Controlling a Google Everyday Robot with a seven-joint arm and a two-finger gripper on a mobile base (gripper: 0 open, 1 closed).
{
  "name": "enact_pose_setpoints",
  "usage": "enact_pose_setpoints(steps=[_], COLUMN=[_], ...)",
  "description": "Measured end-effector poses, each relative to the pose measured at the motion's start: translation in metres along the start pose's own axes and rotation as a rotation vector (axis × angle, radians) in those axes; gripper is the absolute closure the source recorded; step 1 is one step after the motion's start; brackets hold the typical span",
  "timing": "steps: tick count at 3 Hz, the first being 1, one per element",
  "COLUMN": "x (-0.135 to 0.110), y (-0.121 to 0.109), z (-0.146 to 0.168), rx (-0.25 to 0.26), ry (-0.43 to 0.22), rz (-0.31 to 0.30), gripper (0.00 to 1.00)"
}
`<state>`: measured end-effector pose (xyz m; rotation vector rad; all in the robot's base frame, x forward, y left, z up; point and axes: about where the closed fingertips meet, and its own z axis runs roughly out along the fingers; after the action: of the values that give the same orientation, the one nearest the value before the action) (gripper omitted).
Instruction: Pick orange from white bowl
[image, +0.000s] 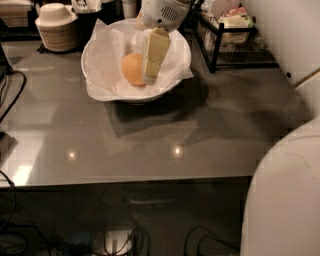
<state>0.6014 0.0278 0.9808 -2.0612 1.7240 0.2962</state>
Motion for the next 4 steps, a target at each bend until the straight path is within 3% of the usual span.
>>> enact_pose_setpoints(steps=[1, 2, 3, 4], x=[-0.0118, -0.0118, -0.0118, -0.0118], y=[-0.029, -0.029, -0.029, -0.029], z=[-0.0011, -0.0011, -0.0011, -0.0011], rx=[0.05, 0.05, 0.05, 0.05], ry=[-0.006, -0.006, -0.006, -0.006], rz=[-0.034, -0.034, -0.034, -0.034], gripper=[0.0, 0.0, 0.19, 0.24])
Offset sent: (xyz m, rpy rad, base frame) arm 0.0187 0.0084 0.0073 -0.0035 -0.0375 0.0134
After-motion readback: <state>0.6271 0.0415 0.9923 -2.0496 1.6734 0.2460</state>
